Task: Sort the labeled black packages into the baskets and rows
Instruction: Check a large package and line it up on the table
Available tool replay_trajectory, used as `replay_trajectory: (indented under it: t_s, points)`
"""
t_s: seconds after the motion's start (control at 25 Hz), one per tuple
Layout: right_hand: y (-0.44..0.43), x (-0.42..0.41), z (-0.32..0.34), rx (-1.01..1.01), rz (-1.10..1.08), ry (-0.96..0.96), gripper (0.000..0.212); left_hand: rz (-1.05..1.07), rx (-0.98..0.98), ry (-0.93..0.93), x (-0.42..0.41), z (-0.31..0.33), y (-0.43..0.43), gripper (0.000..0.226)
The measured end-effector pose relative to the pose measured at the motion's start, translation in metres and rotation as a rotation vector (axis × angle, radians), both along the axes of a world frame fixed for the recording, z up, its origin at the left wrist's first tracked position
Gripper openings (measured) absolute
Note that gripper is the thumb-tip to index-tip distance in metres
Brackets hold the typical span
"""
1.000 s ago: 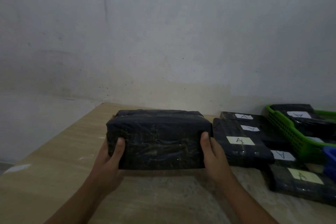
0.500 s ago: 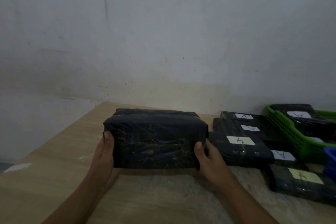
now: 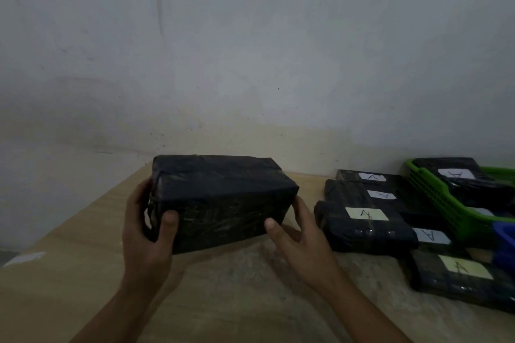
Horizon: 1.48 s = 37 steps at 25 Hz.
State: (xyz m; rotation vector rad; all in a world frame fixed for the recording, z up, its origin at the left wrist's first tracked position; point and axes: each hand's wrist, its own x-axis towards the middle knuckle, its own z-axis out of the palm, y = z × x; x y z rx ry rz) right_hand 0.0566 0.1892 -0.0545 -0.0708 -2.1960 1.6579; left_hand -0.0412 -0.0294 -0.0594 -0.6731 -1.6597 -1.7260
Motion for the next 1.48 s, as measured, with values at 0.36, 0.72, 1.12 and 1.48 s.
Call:
replay_trajectory:
  t_s: [0.36,0.72,1.12,1.48]
  points:
    - [-0.030,-0.001,-0.006,-0.195,0.181,0.080,0.100,0.121,-0.535,0.457,0.014,-0.009,0.024,0.086]
    - [-0.015,-0.004,-0.016,-0.236,0.098,0.043,0.063,-0.421,-0.222,-0.339,0.023,-0.019,0.042,0.104]
    - [-0.016,-0.005,-0.019,-0.137,-0.013,0.026,0.039,-0.420,-0.396,-0.299,0.026,-0.020,0.040,0.054]
    - [-0.018,-0.010,-0.025,0.086,-0.249,0.035,0.044,-0.433,-0.470,-0.351,-0.006,-0.025,0.054,0.040]
